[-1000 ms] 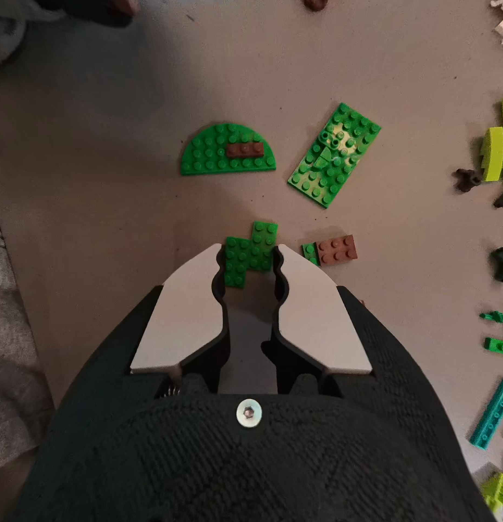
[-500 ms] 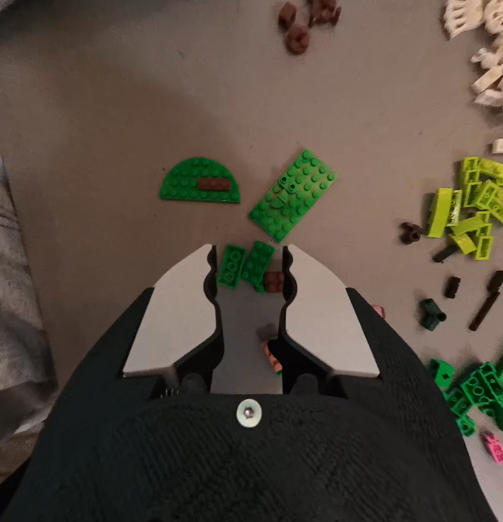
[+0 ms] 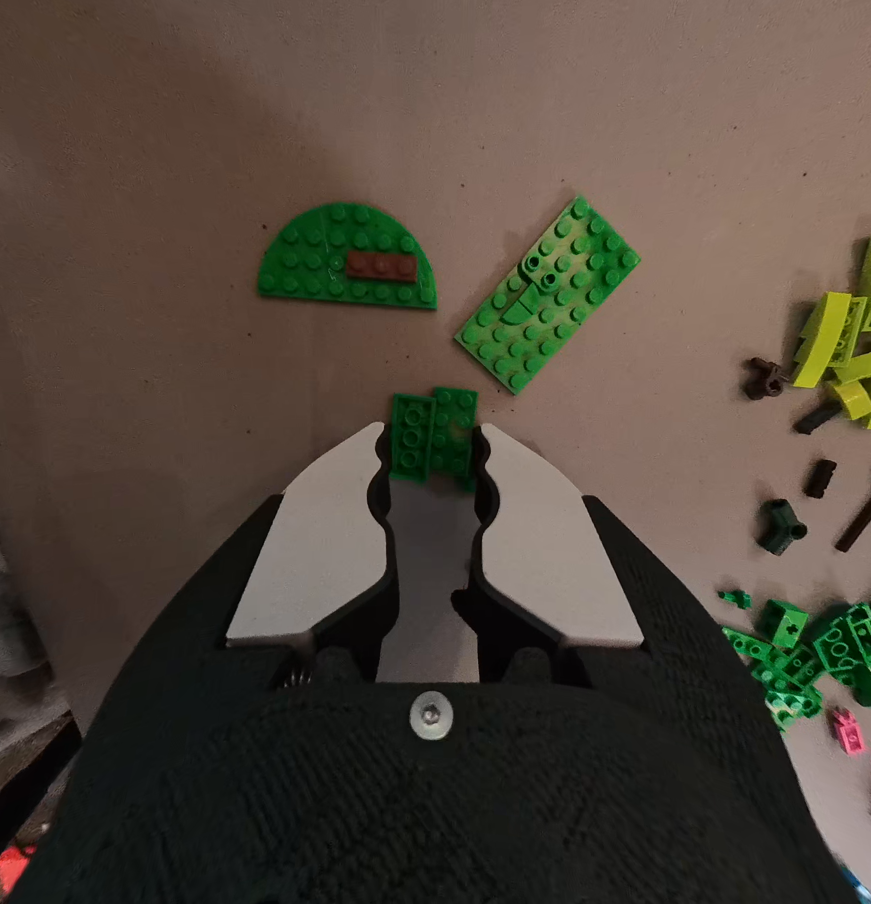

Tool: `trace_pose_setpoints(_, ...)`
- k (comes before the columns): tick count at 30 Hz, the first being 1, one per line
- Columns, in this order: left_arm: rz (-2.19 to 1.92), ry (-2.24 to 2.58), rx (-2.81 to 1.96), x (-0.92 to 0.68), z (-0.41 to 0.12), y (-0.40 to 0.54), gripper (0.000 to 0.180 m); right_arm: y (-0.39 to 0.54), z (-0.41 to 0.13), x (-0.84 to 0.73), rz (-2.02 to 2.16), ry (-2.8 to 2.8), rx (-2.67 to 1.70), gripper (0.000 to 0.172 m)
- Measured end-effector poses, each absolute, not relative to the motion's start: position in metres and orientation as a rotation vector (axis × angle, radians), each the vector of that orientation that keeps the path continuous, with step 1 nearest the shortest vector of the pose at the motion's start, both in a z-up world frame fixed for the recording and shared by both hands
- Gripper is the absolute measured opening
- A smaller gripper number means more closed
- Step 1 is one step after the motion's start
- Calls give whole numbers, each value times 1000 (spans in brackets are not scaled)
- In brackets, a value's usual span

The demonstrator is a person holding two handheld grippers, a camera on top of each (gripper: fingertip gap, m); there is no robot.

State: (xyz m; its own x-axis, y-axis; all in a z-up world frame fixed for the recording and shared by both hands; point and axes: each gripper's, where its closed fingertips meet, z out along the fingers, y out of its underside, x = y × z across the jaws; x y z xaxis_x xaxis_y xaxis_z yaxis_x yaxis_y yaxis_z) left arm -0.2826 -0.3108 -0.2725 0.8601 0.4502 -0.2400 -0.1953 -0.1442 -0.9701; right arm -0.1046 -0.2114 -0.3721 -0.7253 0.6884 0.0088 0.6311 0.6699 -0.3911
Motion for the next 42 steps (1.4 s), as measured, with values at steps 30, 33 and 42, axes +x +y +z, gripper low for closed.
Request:
trace_pose_setpoints(30, 643, -496, -1349, -331, -237, -372, 18, -305, -338, -400, 691, -2557, -634, 39)
trace_pose_setpoints(33, 631, -486, -1383, -329, -241, -367, 20, -296, -332, -398, 726, -2515, -686, 51)
trace_pose_setpoints(42, 603, -331, -1451, -299, -248, -335, 20, -209, -297, -222, 894, -2603, -736, 45)
